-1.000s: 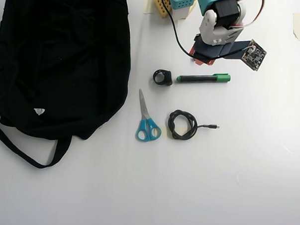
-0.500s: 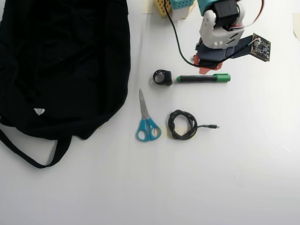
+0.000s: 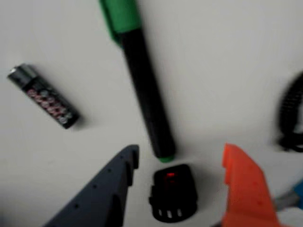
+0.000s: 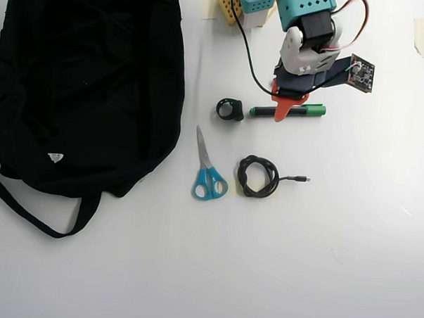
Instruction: Put the green marker into the black bag
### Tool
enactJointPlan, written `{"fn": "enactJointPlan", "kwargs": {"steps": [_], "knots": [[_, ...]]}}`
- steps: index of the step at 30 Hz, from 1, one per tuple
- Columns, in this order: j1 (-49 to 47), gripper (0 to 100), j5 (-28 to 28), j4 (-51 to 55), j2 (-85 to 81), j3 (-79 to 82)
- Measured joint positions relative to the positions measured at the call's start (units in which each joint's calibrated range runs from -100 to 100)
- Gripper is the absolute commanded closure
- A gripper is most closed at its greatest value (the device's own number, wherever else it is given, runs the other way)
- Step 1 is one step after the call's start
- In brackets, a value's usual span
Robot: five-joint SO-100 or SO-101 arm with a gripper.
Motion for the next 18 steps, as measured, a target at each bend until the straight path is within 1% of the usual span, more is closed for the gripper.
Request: {"fn": "enactJointPlan", "kwargs": {"steps": [7, 13, 18], "knots": [[0.0, 76, 2.1, 0.0, 5.4, 0.0], [0.15, 76, 4.15, 0.09, 5.56, 0.0], [0.07, 70, 4.69, 0.0, 5.73, 0.86]]}}
